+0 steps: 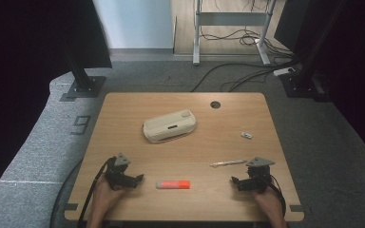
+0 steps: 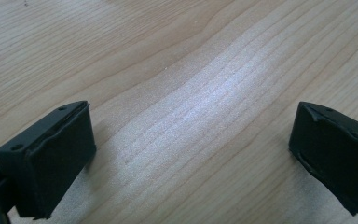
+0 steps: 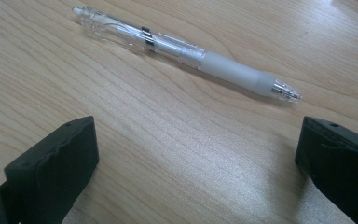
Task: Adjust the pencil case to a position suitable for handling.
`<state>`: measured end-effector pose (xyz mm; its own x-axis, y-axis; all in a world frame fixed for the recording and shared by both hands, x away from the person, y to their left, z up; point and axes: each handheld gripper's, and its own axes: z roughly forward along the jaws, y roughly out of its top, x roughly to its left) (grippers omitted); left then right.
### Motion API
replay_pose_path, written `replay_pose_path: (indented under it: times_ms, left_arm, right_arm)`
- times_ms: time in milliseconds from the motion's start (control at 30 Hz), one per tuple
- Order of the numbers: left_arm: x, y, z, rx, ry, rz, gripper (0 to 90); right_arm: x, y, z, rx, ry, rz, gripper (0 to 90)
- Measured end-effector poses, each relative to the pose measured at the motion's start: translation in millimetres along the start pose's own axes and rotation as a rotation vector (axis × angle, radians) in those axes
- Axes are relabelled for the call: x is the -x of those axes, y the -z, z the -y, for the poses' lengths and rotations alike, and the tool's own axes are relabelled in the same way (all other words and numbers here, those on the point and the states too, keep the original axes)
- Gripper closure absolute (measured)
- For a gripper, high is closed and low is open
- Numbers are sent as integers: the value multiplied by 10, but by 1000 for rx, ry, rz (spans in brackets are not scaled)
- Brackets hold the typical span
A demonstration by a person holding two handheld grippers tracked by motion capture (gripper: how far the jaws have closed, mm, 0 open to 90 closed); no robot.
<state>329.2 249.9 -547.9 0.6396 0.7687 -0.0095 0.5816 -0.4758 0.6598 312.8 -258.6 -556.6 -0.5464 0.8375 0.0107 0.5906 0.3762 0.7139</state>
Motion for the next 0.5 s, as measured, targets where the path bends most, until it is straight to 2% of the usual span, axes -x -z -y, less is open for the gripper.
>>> replay_pose_path:
  times_ms: [133,267,500]
  left_arm:
    - [19,2,-1,9,-9,9,33]
    - [20,-6,-9,3,-15,15,16]
    - [14,-15,-18,2,-13,14,8]
  right_arm:
    - [-8,1,1,0,-7,7,0]
    - [-34,-20,-21,0,-34,32,0]
    - [-37,-25,-24,1,-36,33,0]
